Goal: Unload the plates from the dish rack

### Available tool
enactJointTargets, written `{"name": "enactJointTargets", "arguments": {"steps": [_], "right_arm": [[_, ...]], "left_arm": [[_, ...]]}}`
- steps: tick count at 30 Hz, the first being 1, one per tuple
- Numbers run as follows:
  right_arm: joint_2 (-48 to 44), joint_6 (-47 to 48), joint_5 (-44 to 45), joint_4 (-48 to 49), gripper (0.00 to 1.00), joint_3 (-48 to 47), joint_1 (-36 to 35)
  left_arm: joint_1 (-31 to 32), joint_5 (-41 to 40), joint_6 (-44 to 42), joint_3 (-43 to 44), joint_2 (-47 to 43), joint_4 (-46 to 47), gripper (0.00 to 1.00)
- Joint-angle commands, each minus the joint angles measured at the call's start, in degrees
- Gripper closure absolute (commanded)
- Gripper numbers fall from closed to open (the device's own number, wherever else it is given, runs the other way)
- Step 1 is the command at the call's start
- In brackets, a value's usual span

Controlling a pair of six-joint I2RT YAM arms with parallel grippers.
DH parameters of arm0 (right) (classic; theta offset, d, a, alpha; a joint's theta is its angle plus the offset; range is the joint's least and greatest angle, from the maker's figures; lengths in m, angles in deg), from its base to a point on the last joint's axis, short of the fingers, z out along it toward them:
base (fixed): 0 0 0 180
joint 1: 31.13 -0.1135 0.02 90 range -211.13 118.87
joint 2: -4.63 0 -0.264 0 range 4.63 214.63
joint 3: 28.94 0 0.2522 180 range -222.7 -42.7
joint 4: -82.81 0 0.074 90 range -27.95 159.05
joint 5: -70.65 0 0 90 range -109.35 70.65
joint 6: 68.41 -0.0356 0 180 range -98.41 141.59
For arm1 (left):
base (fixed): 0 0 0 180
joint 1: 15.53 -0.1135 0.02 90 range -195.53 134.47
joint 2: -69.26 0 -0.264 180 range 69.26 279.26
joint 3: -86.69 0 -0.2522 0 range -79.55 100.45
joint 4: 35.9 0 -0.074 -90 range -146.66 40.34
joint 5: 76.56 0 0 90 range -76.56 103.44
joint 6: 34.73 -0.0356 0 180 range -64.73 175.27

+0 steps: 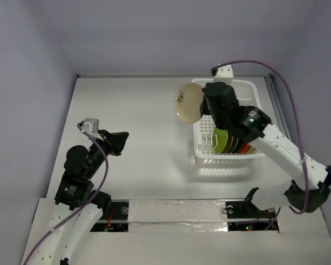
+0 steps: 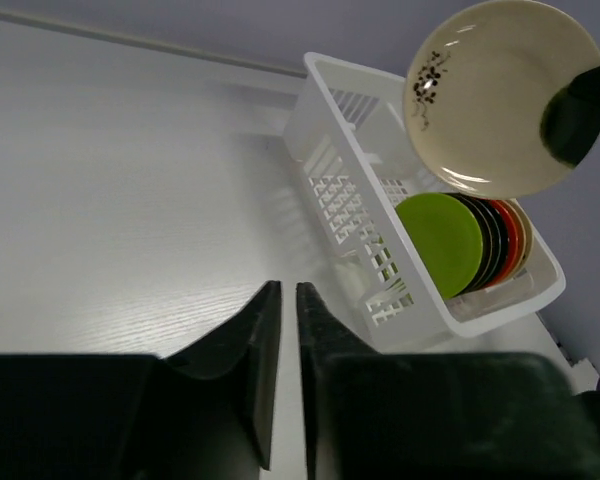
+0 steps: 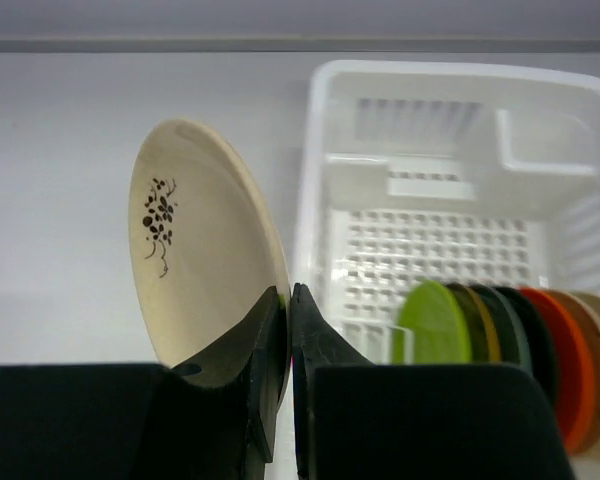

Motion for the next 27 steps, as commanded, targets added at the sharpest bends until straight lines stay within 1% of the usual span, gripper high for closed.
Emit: {"name": "enactJointTargets", "arguments": {"steps": [1,2,3,6,7,10,11,12,13,17,22,25,26,27], "right_arm": [[10.0,0.4,-13.1,14.4,1.0,1.2,-2.6],[12.2,0.2,-14.0,15.6,1.0,0.9,-3.3],[16.5,-0.3,-14.8,18.3,1.0,-0.2,-4.6],[22.1,-1.3,-19.1,23.8,1.0,-2.4,-5.6],[25.6,-1.4,-22.1,25.1,1.0,-2.9,-5.7],[30.9,-3.0,-24.8,27.1,1.0,-5.6,-5.7],[33.7,-3.3,-25.9,27.6,1.0,-5.9,-5.7],[35.0,-3.9,-26.4,28.9,1.0,-6.1,-5.7],[36.0,-4.3,-26.7,29.2,1.0,-5.8,-5.7],[39.6,-6.0,-24.2,31.9,1.0,-3.0,-5.7],[43.6,-7.8,-18.5,31.9,1.0,-1.4,-5.7],[44.2,-8.4,-17.4,33.1,0.91,0.6,-5.7],[44.4,-8.4,-16.7,32.9,0.84,0.7,-5.7],[44.4,-8.3,-16.3,32.8,0.81,1.1,-5.7]], "left_arm": [[0.2,-4.0,0.6,0.2,-0.7,0.5,0.94],[0.2,-4.6,0.8,0.3,-0.9,0.3,0.96],[-0.3,-5.2,0.8,0.4,-1.0,-0.1,0.97],[-0.3,-6.2,1.3,0.2,-1.7,0.0,0.95],[-0.3,-6.2,1.4,0.2,-1.7,0.0,0.89],[-0.3,-6.3,1.6,0.3,-1.8,-0.1,0.75],[-0.3,-6.3,1.6,0.2,-1.8,-0.1,0.68],[-0.3,-6.2,1.6,0.2,-1.8,-0.1,0.65],[-0.3,-6.0,1.6,0.2,-1.7,-0.1,0.61],[-0.3,-5.3,1.6,0.0,-1.2,0.3,0.55],[-0.3,-5.3,1.6,0.0,-1.2,0.3,0.53],[-0.3,-5.4,1.8,-0.1,-1.2,0.3,0.51],[-0.3,-5.4,1.7,0.0,-1.1,0.3,0.49],[-0.3,-5.4,1.8,-0.1,-1.2,0.3,0.49]]}}
